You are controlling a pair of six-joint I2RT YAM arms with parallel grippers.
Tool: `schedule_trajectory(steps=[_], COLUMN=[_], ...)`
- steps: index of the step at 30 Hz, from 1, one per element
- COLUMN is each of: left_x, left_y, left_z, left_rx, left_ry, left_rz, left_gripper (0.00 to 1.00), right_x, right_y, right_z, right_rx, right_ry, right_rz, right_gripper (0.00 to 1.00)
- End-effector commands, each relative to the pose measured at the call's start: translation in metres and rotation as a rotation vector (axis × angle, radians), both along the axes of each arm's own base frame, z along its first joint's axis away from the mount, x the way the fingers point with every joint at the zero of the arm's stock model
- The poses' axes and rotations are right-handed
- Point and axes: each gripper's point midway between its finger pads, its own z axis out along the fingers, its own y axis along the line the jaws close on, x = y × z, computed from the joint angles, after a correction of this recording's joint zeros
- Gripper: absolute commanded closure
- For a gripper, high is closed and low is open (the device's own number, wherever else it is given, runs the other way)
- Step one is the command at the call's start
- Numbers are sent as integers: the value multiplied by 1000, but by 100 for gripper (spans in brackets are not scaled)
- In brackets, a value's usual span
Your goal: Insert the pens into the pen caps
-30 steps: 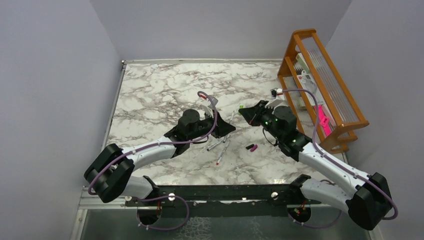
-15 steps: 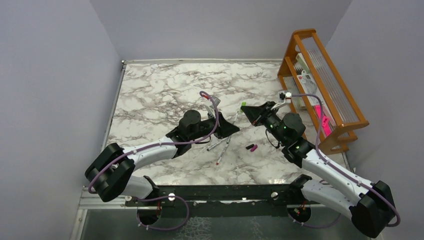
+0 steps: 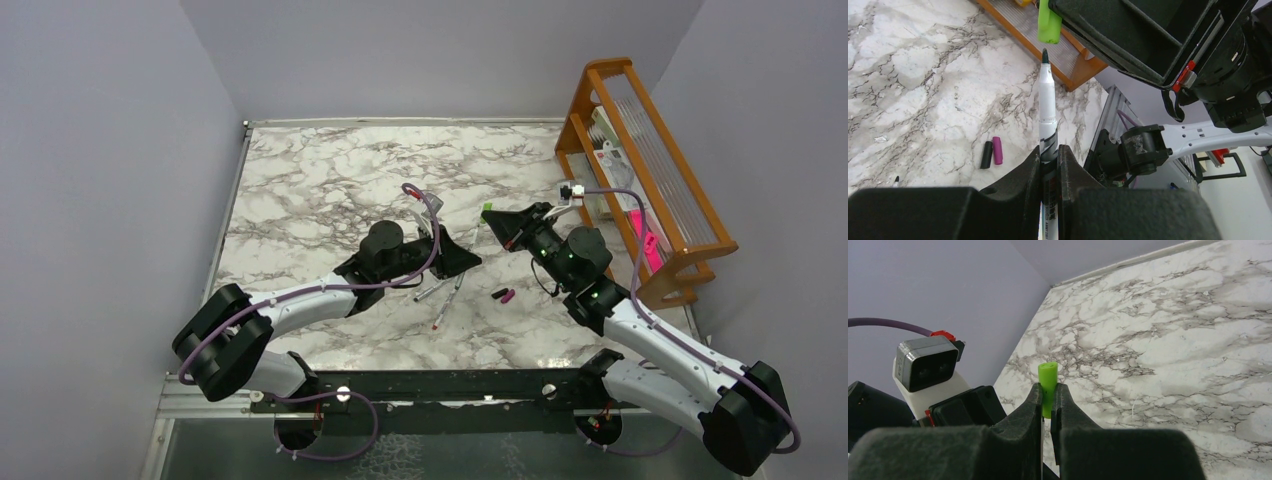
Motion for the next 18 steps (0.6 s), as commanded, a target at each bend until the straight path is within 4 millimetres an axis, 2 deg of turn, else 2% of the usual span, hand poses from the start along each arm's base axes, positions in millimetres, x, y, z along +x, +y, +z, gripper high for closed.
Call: schedule_trajectory(steps=[1, 18], left_x=[-4, -4], left_y=[-6, -5], left_z=[21, 18], left_rx=[-50, -44], left_ry=[-48, -50], left_rz=[-34, -23], left_gripper=[100, 100], right_x=[-6, -12], right_y=[7, 16], right_z=[10, 5], right_rx=[15, -6], right_ry=[-37, -39], right_rz=[46, 108], right_gripper=[99, 99])
